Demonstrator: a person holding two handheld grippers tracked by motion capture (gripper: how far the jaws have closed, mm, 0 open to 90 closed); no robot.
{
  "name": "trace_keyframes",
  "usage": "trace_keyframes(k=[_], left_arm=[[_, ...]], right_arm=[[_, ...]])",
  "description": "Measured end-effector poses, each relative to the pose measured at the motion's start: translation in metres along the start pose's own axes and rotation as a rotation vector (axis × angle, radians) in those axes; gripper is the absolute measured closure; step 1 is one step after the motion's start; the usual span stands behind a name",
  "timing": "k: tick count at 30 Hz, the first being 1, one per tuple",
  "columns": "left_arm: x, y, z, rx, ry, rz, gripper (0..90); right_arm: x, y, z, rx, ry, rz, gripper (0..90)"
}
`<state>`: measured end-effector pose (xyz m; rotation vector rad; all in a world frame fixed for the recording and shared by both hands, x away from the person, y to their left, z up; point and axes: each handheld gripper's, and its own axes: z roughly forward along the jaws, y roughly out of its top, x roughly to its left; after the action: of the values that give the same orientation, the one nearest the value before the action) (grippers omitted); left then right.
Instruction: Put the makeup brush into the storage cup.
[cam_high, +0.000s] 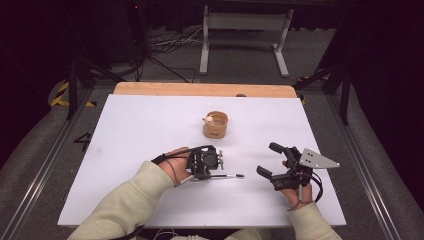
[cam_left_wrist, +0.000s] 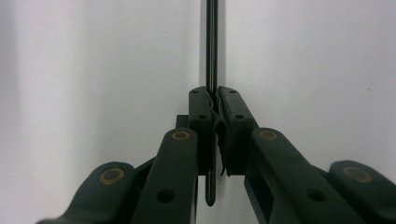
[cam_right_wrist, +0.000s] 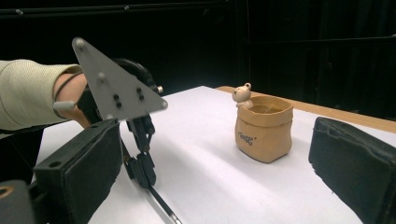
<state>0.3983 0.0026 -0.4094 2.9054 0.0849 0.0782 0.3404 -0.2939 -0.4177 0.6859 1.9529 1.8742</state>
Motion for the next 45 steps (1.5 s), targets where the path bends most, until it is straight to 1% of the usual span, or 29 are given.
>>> trace_keyframes(k=[2,4,5,6,10,12,13,15,16,19,22,23,25,26,27,28,29,30,31,33,34,35,36,37,38,39,40,41,45], left_arm=[[0.001,-0.005,-0.006,-0.023,-0.001,-0.001,85.1],[0.001,-0.010,-0.011,-0.060,-0.006,-0.010,85.1],[0.001,-0.010,-0.011,-0.060,-0.006,-0.010,85.2],[0.000,-0.012,-0.014,-0.073,-0.003,-0.020,85.2],[-0.004,-0.023,-0.027,-0.153,-0.007,-0.032,85.2],[-0.004,-0.025,-0.029,-0.158,-0.003,-0.030,85.2],[-0.005,-0.027,-0.030,-0.164,0.002,-0.036,85.2],[-0.006,-0.031,-0.033,-0.191,-0.003,-0.045,85.2],[-0.006,-0.033,-0.035,-0.211,-0.003,-0.057,85.2],[-0.007,-0.040,-0.040,-0.265,-0.008,-0.066,85.2],[-0.006,-0.047,-0.047,-0.336,-0.014,-0.102,85.2],[-0.006,-0.047,-0.047,-0.336,-0.014,-0.102,85.2],[-0.006,-0.052,-0.052,-0.382,-0.017,-0.119,85.2],[-0.006,-0.056,-0.056,-0.428,-0.021,-0.137,85.2],[-0.006,-0.056,-0.056,-0.428,-0.021,-0.137,85.2],[-0.006,-0.058,-0.057,-0.447,-0.019,-0.142,85.2],[-0.006,-0.061,-0.058,-0.469,-0.021,-0.151,85.2],[-0.005,-0.066,-0.060,-0.510,-0.024,-0.160,85.2],[-0.005,-0.066,-0.060,-0.510,-0.024,-0.160,85.2],[-0.005,-0.071,-0.060,-0.560,-0.024,-0.171,85.2],[-0.005,-0.073,-0.060,-0.576,-0.017,-0.176,85.2],[-0.005,-0.076,-0.060,-0.606,-0.008,-0.173,85.2],[-0.004,-0.078,-0.061,-0.621,-0.004,-0.177,85.2],[-0.004,-0.078,-0.061,-0.621,-0.004,-0.177,85.2],[-0.003,-0.083,-0.062,-0.677,-0.013,-0.186,85.2],[-0.003,-0.085,-0.062,-0.698,-0.017,-0.195,85.2],[-0.003,-0.085,-0.062,-0.698,-0.017,-0.195,85.2],[-0.003,-0.086,-0.061,-0.719,-0.025,-0.203,85.2],[-0.003,-0.094,-0.058,-0.791,-0.026,-0.217,85.2]], right_arm=[[0.000,0.000,0.000,0.001,0.003,0.003,3.1],[0.000,0.000,0.001,0.002,0.005,0.001,3.1],[0.000,0.000,0.001,0.001,0.006,0.000,3.1],[0.000,0.000,0.001,0.001,0.006,0.000,3.1],[0.000,0.000,0.001,0.005,0.010,0.009,3.1],[0.000,0.000,0.001,0.006,0.011,0.009,3.1],[0.001,0.000,0.002,0.004,0.012,0.009,3.1],[0.001,-0.001,0.002,0.006,0.016,0.009,3.1],[0.001,-0.001,0.002,0.006,0.016,0.009,3.1],[0.001,0.000,0.002,0.005,0.014,0.010,3.1],[0.001,-0.001,0.002,0.006,0.016,0.014,3.1],[0.001,-0.001,0.003,0.006,0.019,0.014,3.1],[0.001,0.000,0.003,0.006,0.020,0.013,3.1],[0.001,-0.001,0.003,0.006,0.021,0.013,3.1],[0.001,-0.001,0.003,0.006,0.021,0.013,3.1],[0.001,-0.001,0.003,0.007,0.021,0.015,3.1],[0.001,-0.001,0.003,0.007,0.021,0.015,3.1],[0.001,-0.001,0.003,0.008,0.022,0.015,3.1],[0.001,-0.001,0.003,0.008,0.022,0.015,3.1],[0.001,-0.001,0.003,0.007,0.022,0.015,3.1],[0.001,-0.001,0.003,0.007,0.023,0.015,3.1],[0.001,-0.001,0.003,0.009,0.023,0.016,3.1],[0.001,-0.001,0.003,0.011,0.024,0.015,3.1],[0.001,-0.001,0.003,0.012,0.025,0.015,3.1],[0.002,-0.001,0.003,0.012,0.025,0.014,3.1],[0.002,-0.001,0.004,0.013,0.026,0.013,3.1],[0.002,-0.001,0.004,0.013,0.026,0.013,3.1],[0.002,-0.001,0.004,0.013,0.026,0.013,3.1],[0.002,-0.001,0.004,0.014,0.027,0.009,3.1]])
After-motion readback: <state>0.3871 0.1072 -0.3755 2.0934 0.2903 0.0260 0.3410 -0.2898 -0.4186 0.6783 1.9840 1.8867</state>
